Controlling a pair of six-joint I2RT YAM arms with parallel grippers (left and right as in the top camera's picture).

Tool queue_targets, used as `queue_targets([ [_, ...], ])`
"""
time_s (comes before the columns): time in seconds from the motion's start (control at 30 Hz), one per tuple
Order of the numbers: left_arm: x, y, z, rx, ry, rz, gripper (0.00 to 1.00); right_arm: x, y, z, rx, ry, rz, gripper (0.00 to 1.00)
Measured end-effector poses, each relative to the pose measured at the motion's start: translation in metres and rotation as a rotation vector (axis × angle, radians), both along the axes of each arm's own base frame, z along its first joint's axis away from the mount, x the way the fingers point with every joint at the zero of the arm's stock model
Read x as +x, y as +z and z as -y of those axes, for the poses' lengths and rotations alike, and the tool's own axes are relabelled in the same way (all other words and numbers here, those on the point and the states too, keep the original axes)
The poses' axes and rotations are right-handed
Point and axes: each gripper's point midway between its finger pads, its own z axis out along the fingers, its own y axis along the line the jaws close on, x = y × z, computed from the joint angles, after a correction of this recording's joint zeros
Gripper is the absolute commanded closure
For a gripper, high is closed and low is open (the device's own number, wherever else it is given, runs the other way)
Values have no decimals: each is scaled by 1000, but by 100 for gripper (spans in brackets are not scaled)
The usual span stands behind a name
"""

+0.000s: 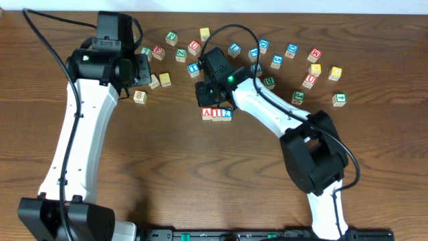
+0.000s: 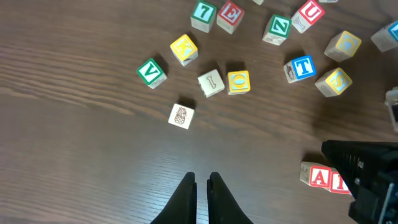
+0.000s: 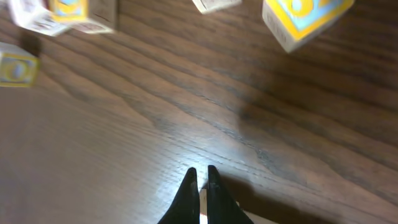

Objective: Spell out AI2

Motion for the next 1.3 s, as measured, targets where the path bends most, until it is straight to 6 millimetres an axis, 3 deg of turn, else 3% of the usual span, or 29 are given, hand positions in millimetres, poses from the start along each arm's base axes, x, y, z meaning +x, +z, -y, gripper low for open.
queue_targets([
  [0.27, 0, -4, -2, 11, 5, -12, 92, -2, -21, 3, -25, -26, -38, 99],
  [0.53, 0, -4, -2, 11, 6, -13, 92, -14, -26, 1, -45, -26, -74, 99],
  [1.03, 0, -5, -2, 11, 5, -17, 92, -15, -26, -1, -45, -24, -71, 99],
  [1.3, 0, -6, -2, 11, 5, -17, 92, -13, -11, -5, -45, 25, -68, 99],
])
